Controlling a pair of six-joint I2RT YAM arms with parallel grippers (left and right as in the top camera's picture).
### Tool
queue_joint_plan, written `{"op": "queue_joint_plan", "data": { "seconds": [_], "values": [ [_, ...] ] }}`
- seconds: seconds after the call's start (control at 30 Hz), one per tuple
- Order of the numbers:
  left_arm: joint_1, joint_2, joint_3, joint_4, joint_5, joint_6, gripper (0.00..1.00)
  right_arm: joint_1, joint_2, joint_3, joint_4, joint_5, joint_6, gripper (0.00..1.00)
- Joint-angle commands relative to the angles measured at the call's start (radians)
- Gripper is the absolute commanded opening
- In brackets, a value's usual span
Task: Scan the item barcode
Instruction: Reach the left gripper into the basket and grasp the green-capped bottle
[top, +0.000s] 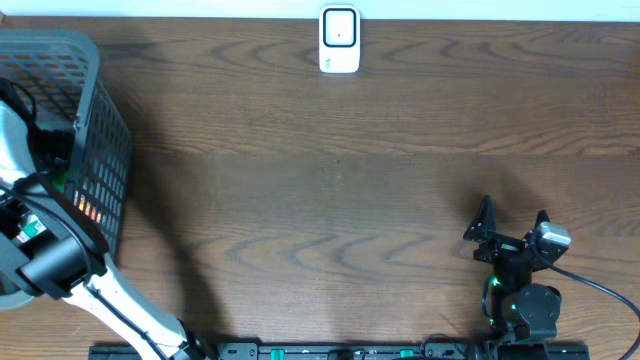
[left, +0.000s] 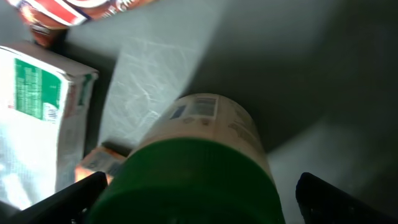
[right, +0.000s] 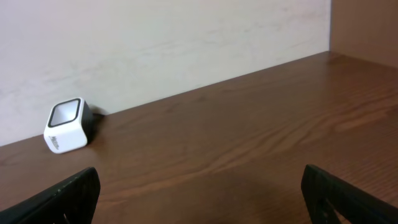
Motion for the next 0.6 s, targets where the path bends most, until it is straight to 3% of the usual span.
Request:
{"op": "queue_joint_plan", "data": {
  "seconds": [0.0, 0.47, 0.57],
  "values": [
    [0.002, 0.032, -0.008, -0.011, -0.020, 0.008, 0.96, 0.008, -0.003, -0.002, -0.002, -0.001, -0.013, 0.99],
    [0.004, 0.037, -0.059, 0.014, -0.040, 0.010, 0.91, 0.008, -0.003, -0.002, -0.002, -0.001, -0.013, 0.99],
    [0.004, 0.037, -0.081, 0.031, -0.040, 0.036, 0.81, 0.008, -0.003, -0.002, -0.002, -0.001, -0.013, 0.99]
  ]
}}
